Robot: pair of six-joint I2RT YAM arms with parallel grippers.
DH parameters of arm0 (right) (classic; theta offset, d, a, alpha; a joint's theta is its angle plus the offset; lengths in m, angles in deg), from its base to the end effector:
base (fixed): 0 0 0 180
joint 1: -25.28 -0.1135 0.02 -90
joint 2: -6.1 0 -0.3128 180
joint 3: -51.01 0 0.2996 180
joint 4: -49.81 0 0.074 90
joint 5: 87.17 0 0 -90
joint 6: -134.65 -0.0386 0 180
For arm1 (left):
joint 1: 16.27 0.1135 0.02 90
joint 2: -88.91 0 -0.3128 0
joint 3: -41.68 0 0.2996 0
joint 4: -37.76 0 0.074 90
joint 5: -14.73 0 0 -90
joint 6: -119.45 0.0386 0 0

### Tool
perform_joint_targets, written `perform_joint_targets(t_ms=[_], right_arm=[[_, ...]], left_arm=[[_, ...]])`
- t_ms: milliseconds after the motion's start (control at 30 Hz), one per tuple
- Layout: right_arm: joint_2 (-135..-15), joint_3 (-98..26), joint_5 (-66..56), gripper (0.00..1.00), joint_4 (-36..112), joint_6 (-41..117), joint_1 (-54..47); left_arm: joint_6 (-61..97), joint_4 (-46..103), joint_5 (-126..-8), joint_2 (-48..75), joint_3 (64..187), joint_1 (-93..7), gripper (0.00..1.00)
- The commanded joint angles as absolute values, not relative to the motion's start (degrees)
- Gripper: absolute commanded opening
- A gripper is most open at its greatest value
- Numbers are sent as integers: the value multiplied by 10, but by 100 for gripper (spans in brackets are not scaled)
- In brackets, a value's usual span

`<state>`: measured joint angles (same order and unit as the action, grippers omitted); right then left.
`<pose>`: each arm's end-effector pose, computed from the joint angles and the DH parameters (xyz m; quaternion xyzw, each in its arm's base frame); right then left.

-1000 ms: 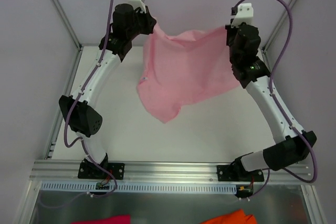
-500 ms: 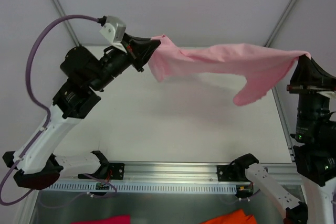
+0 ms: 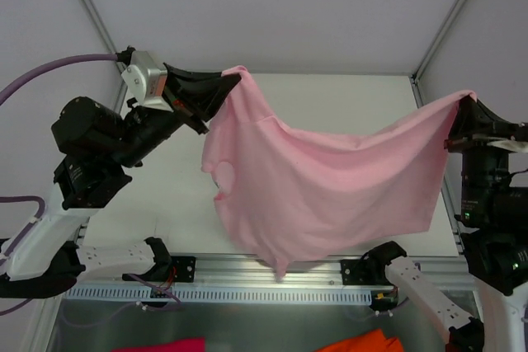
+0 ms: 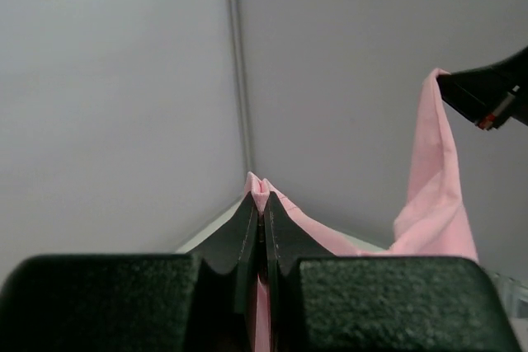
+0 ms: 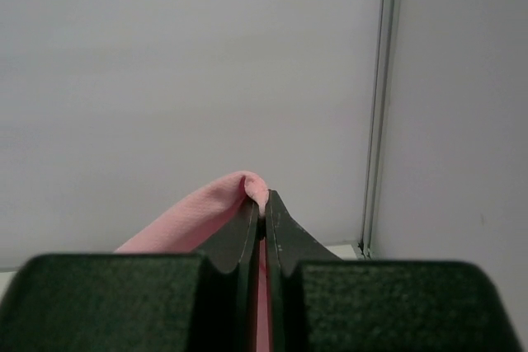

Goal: Fold and stack the t-shirts
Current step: Flatten out the tshirt

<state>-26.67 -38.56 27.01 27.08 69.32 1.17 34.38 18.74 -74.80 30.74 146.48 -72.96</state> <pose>0.0170 -0.0097 0.5947 -0.0209 0.4940 -0.1024 0.8632 0.0879 -0.1343 0.6492 0.2683 0.4431 -0.3753 0.7687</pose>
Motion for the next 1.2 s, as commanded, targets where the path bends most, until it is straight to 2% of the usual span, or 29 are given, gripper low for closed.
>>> perform_joint_targets(t_ms=[0, 67, 200, 300, 467, 700, 733, 767, 800, 833, 867, 900, 933, 1000, 1167], right_arm=[[-328, -382, 323, 1, 280, 700, 9], [-370, -360, 348, 1, 300, 702, 9], [-458, -330, 370, 1, 340, 706, 12], [-536, -322, 350, 1, 375, 690, 23], [-686, -345, 348, 1, 405, 676, 31], [-806, -336, 381, 1, 492, 693, 34], [-837, -351, 389, 10, 486, 693, 35], [-852, -360, 397, 24, 481, 693, 35], [-865, -367, 421, 38, 482, 695, 35], [-885, -365, 436, 64, 503, 699, 35], [-890, -358, 447, 71, 520, 701, 35], [-893, -347, 451, 77, 542, 704, 35], [-892, -327, 450, 83, 582, 712, 35], [-889, -318, 434, 87, 608, 722, 36], [-852, -296, 420, 87, 608, 693, 34]], left_arm=[[411, 202, -848, 249, 1503, -729, 0], [408, 204, -849, 204, 1515, -702, 0], [320, 220, -755, 140, 1505, -553, 0], [297, 230, -724, 49, 1509, -492, 0], [296, 234, -729, -63, 1540, -441, 0], [278, 248, -722, -186, 1560, -400, 0], [282, 245, -726, -196, 1565, -399, 0], [285, 244, -732, -205, 1569, -399, 14], [286, 243, -741, -222, 1574, -399, 21], [287, 244, -749, -228, 1578, -399, 29], [287, 248, -749, -234, 1579, -400, 43], [287, 250, -765, -243, 1578, -399, 91], [287, 255, -769, -246, 1577, -399, 99], [286, 255, -766, -251, 1576, -399, 99], [272, 272, -754, -221, 1548, -402, 99]])
